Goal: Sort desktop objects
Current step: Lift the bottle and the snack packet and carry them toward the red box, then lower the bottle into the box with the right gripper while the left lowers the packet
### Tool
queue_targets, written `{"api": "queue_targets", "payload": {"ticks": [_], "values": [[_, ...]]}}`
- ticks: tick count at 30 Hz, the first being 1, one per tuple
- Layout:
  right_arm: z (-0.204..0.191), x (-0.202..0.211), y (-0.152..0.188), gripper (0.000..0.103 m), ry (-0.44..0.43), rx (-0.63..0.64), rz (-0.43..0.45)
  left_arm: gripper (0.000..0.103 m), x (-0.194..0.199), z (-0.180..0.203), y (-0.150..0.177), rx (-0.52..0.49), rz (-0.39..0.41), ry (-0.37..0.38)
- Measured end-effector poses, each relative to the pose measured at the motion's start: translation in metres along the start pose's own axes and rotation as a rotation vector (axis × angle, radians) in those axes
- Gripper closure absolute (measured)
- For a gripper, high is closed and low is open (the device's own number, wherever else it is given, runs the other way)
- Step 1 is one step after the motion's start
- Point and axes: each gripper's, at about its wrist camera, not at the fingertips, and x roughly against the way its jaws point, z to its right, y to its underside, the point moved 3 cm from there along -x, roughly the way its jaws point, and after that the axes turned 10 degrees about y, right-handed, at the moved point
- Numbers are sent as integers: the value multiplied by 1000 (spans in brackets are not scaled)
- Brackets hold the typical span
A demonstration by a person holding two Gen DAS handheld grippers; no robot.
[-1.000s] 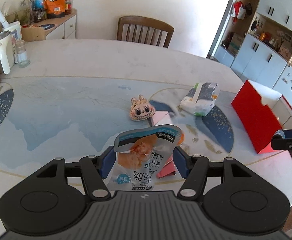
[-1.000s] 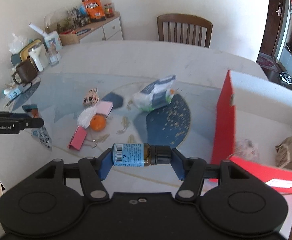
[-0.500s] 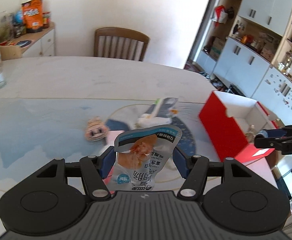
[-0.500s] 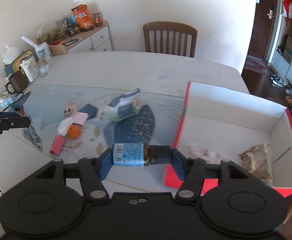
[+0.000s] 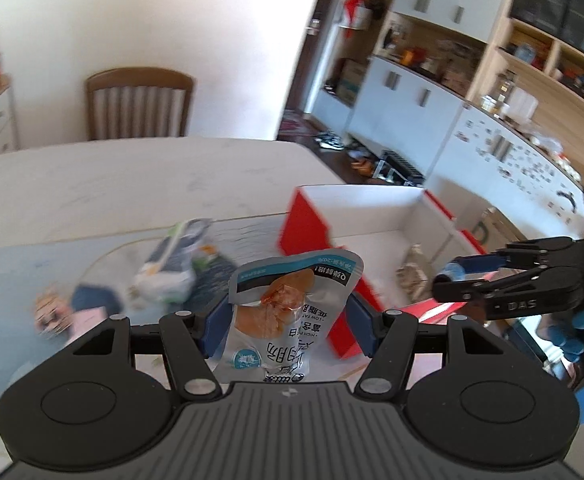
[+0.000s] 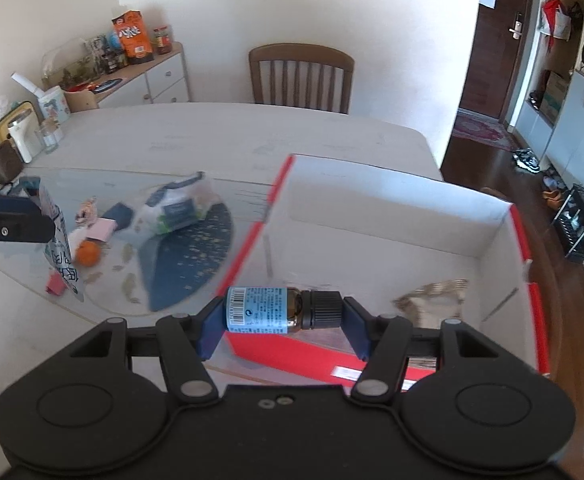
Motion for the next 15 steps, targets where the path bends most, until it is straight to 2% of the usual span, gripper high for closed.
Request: {"api": "queue_targets", "payload": {"ticks": [11, 15], "values": [[48, -18, 3, 42, 51, 8, -11, 41, -58, 53, -42, -107, -34, 111], [59, -28, 2, 42, 56, 18, -16, 41, -82, 65, -60, -129, -48, 121]]}}
